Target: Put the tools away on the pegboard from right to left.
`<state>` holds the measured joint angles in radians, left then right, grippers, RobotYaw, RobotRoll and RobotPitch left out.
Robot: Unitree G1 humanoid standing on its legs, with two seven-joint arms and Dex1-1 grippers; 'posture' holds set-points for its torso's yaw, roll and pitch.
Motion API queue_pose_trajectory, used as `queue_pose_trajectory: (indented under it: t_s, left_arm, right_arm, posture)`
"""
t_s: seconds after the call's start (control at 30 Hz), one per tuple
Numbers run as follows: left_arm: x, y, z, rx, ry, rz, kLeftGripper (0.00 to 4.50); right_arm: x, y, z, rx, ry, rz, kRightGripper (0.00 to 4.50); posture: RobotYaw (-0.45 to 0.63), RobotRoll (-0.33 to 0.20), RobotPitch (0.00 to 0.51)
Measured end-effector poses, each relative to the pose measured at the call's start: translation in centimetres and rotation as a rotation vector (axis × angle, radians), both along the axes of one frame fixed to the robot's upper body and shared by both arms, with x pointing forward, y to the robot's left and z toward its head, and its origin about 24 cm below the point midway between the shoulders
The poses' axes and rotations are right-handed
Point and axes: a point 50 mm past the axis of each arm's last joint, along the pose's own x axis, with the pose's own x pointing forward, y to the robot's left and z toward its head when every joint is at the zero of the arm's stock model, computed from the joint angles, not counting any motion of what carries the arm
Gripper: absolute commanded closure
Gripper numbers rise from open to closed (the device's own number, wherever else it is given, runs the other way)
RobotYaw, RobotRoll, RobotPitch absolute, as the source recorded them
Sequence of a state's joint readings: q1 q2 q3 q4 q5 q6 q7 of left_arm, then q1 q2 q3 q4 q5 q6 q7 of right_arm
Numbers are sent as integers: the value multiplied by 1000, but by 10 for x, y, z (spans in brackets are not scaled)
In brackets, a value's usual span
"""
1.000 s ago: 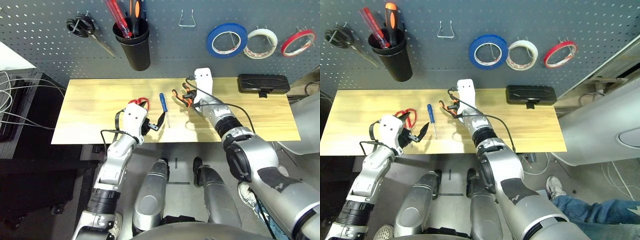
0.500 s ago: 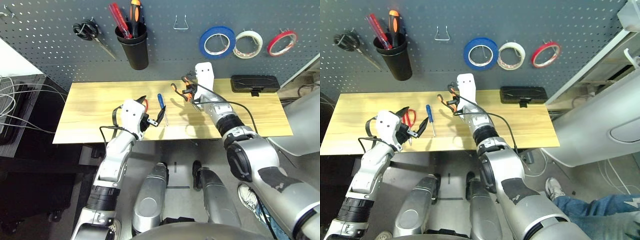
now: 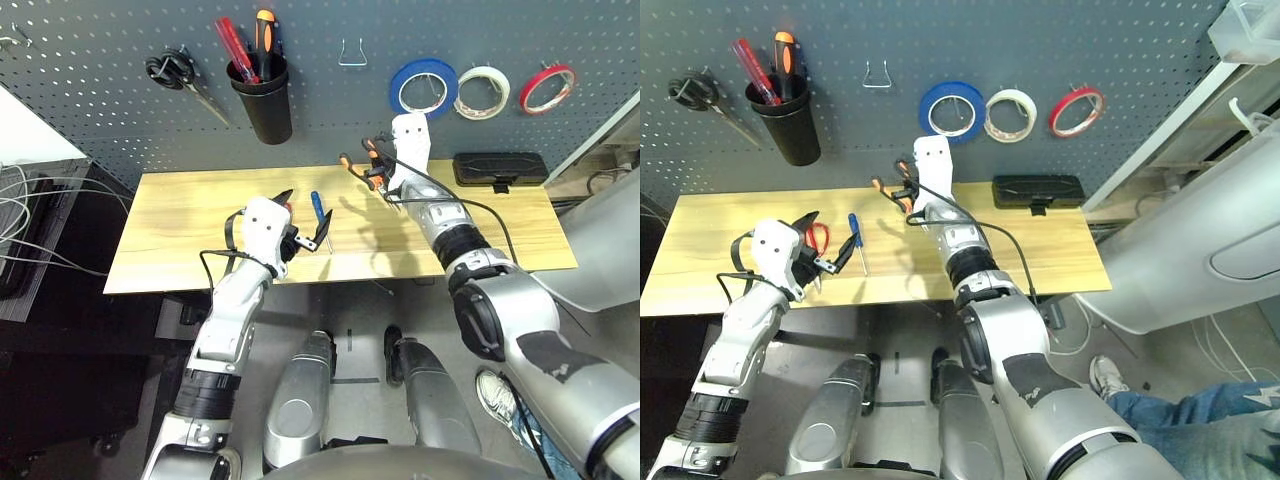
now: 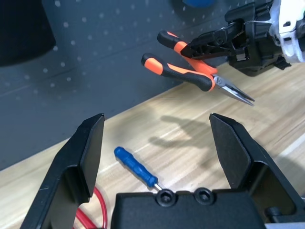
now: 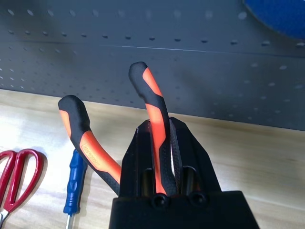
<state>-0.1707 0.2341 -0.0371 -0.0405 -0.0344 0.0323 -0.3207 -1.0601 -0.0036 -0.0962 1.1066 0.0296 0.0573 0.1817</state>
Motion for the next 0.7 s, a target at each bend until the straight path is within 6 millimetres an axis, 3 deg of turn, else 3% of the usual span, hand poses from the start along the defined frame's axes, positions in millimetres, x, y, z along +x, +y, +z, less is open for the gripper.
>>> queue_pose_trajectory:
  t_s: [0.27,0.53,0.7]
  left_arm:
    - [1,-3,6,-4,-22,-11,0]
    - [5,-11,27,-35,-114,-44,0]
    - [7,-14,36,-63,-156,-58,0]
  right_arm:
    - [1,4,15,20,-78,49,4225]
    - [-1,12,47,26,-220,124,4225]
    - [-1,12,52,26,-243,128,4225]
  posture:
    - [190,0,217]
    - [178,0,212]
    - [176,0,210]
